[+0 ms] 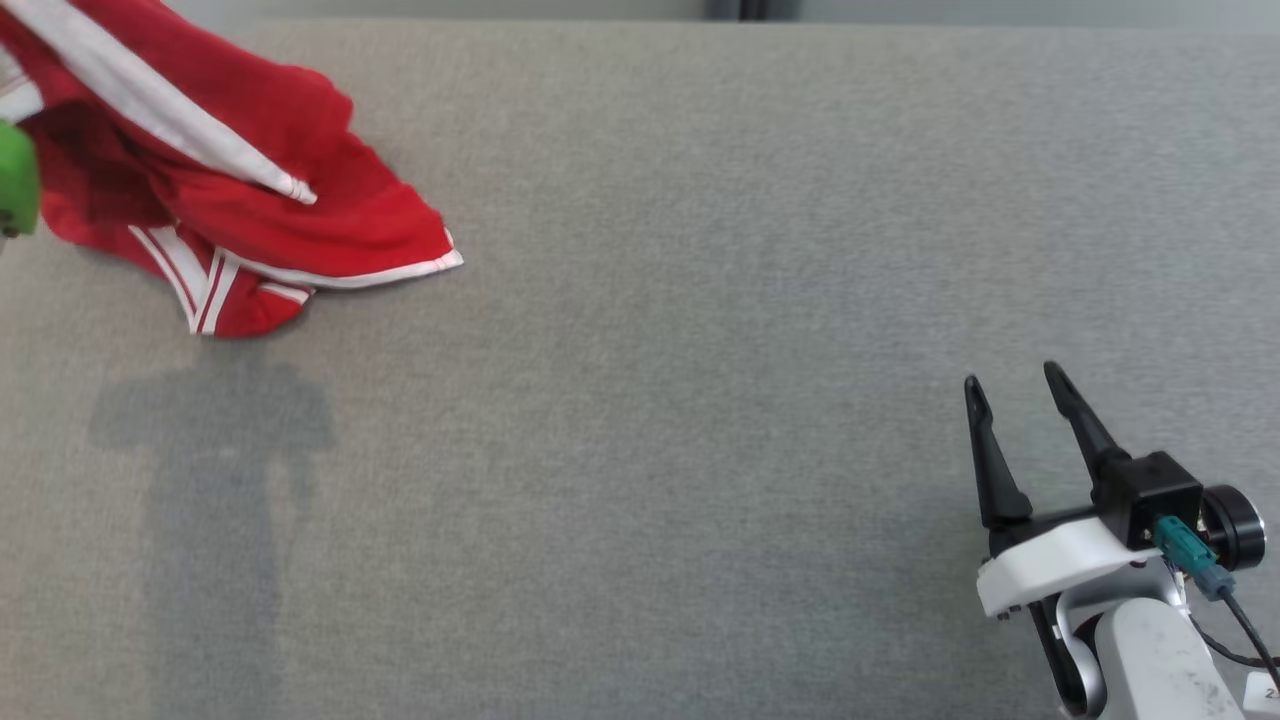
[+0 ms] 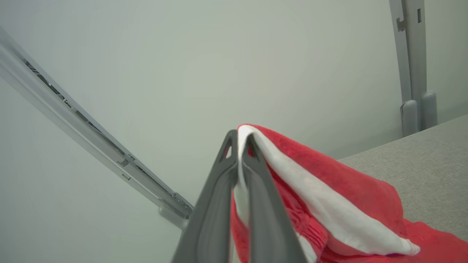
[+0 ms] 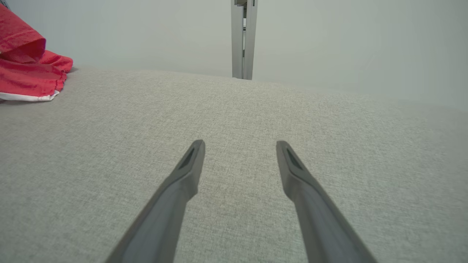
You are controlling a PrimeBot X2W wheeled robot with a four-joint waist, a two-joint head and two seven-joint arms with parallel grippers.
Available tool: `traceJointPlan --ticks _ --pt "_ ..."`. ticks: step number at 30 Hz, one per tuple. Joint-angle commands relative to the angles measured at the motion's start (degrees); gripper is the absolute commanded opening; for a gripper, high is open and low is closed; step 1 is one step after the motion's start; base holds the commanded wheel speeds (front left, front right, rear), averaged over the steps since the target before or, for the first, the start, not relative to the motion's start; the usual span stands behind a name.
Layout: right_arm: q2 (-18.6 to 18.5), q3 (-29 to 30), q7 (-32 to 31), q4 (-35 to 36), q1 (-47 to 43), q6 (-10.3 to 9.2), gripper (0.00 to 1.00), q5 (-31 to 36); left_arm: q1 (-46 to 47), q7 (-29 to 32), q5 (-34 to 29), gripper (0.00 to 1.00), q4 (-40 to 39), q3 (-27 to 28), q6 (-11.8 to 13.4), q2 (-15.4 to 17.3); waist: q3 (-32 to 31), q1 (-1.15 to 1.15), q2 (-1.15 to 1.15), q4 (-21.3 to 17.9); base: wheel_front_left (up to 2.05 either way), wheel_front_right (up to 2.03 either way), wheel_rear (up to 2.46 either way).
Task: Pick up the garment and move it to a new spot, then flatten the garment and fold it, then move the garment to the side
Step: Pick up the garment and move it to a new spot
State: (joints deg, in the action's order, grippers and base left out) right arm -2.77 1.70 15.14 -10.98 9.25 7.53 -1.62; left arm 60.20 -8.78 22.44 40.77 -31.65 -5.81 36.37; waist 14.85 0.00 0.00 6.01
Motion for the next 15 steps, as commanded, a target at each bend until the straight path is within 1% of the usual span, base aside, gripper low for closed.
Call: traceJointPlan --ticks 1,2,8,15 --pt "-0.20 0.16 0.02 -0.28 -1.23 -0.08 1.00 -0.57 0.93 0.05 -0.73 0.00 -1.22 -0.76 -0.24 -0.03 -5.34 0.00 0.00 -4.92 0.00 0.00 0.00" --pt "-0.20 0.24 0.03 -0.33 -1.74 -0.08 1.00 -1.01 1.19 0.46 -1.10 0.00 -2.92 -1.88 -0.68 -0.39 -6.35 0.00 0.00 -5.91 0.00 0.00 0.00" --pt "-0.20 0.62 0.03 -0.28 -3.52 -0.08 1.00 -2.34 2.15 1.98 -1.48 0.00 -11.55 -6.92 -1.47 -2.60 -9.45 0.00 0.00 -10.53 0.00 0.00 0.00" --pt "-0.22 0.66 0.02 0.08 -4.06 -0.08 1.00 -2.93 2.48 3.03 0.69 0.00 -20.68 -11.72 -1.70 -5.52 -9.47 0.00 0.00 -15.26 0.00 0.00 0.00"
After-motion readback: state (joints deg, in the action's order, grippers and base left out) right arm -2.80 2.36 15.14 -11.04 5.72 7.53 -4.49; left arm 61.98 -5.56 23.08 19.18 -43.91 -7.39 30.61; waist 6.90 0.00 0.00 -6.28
